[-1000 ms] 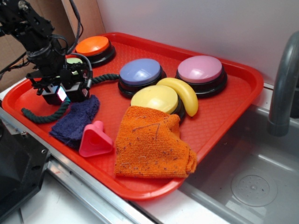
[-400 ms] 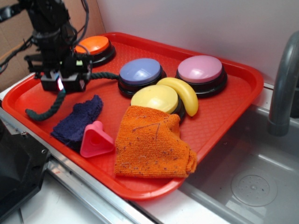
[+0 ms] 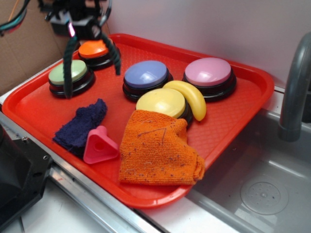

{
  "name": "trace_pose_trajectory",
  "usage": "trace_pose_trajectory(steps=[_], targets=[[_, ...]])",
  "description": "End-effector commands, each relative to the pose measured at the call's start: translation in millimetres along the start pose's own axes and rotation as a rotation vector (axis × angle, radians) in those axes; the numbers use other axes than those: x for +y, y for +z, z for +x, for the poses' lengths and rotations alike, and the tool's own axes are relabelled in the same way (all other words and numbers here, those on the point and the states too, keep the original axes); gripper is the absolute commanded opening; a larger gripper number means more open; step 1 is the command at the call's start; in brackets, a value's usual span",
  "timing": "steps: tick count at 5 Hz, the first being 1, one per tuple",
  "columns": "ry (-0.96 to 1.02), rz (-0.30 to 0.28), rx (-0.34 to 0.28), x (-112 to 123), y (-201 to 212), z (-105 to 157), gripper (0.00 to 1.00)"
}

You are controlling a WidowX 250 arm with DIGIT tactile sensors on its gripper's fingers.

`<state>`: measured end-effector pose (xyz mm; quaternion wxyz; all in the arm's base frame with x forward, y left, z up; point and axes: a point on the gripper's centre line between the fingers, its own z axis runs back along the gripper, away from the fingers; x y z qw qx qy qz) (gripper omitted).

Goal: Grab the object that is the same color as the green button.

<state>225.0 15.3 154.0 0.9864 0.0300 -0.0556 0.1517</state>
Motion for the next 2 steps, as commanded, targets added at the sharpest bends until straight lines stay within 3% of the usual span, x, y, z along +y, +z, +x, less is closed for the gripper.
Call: trace_pose_trajectory(steps=[1, 2], targets=[[-0.155, -0.051, -0.043, -8, 35, 7, 0.0], [-0.126, -0.066, 0.052, 15, 27, 4, 0.66]])
